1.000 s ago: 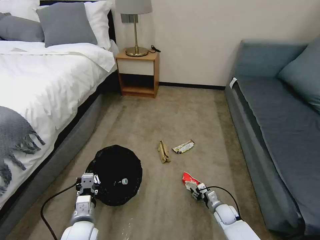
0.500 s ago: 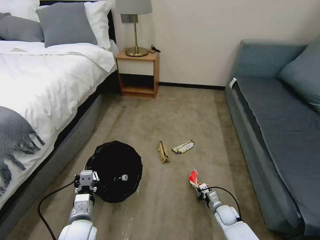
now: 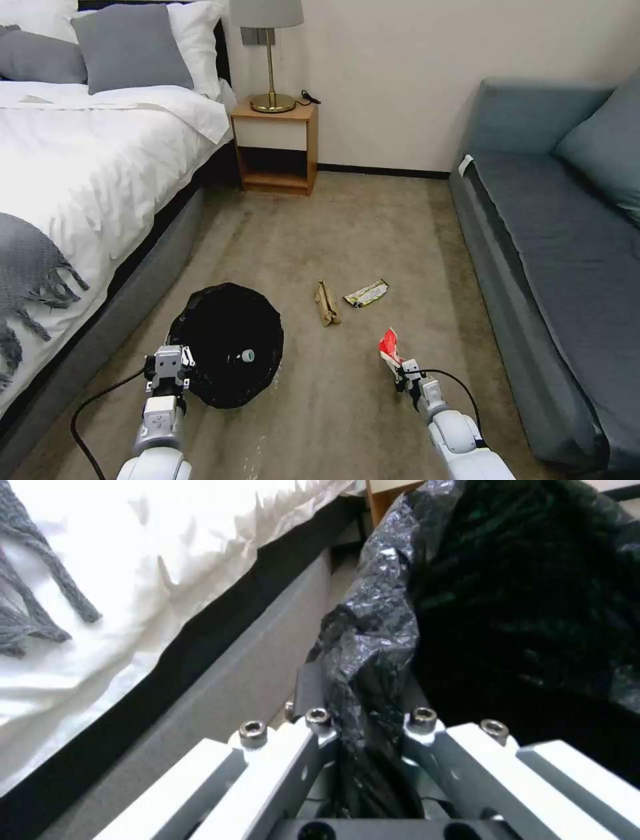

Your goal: Pick up the trash bin, then pick up the garbage on the floor and place it into the trash bin.

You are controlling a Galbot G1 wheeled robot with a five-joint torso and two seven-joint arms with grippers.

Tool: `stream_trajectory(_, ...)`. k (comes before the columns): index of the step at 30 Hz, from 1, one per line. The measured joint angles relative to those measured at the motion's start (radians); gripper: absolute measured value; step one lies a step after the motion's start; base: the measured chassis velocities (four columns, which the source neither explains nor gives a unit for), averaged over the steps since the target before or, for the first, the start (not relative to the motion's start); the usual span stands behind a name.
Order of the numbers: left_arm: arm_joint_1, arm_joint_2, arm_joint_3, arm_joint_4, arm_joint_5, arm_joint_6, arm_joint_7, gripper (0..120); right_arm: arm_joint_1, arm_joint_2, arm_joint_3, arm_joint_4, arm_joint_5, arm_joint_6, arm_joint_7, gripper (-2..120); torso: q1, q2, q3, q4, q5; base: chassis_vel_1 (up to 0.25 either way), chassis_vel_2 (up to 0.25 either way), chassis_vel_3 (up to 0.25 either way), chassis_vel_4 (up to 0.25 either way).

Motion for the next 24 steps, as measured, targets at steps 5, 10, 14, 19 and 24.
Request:
stream_trajectory(5,0.005,0.002,0.007,0.015,0.006,-0.034,-0.006,4,-0.047,0.008,-0.03,0.148,0.085,-0.028,0.039,0,0.0,0.0,0.0,0.0,-0.0001,0.0,0.0,0.0,0.0)
stream_trajectory(10,0.003,0.0,0.02,0.029,0.015,-0.048,-0.011,4,-0.09,0.021,-0.068,0.309,0.149,-0.052,0.08,0,0.0,0.0,0.0,0.0,-0.0002,0.0,0.0,0.0,0.0)
stream_trajectory(14,0.008,0.001,0.022,0.031,0.016,-0.063,-0.014,4,-0.119,0.028,-0.096,0.404,0.157,-0.052,0.11,0,0.0,0.0,0.0,0.0001,0.0001,0.0,0.0,0.0,0.0)
stream_trajectory(19,0.016,0.001,0.02,0.033,0.024,-0.083,-0.02,4,-0.134,0.036,-0.121,0.488,0.169,-0.052,0.126,0,0.0,0.0,0.0,0.0001,0.0,0.0,0.0,0.0,0.0)
stream_trajectory(24,0.02,-0.001,0.029,0.045,0.035,-0.094,-0.024,4,-0.156,0.037,-0.184,0.574,0.252,-0.052,0.125,0,0.0,0.0,0.0,0.0001,0.0,0.0,0.0,0.0,0.0)
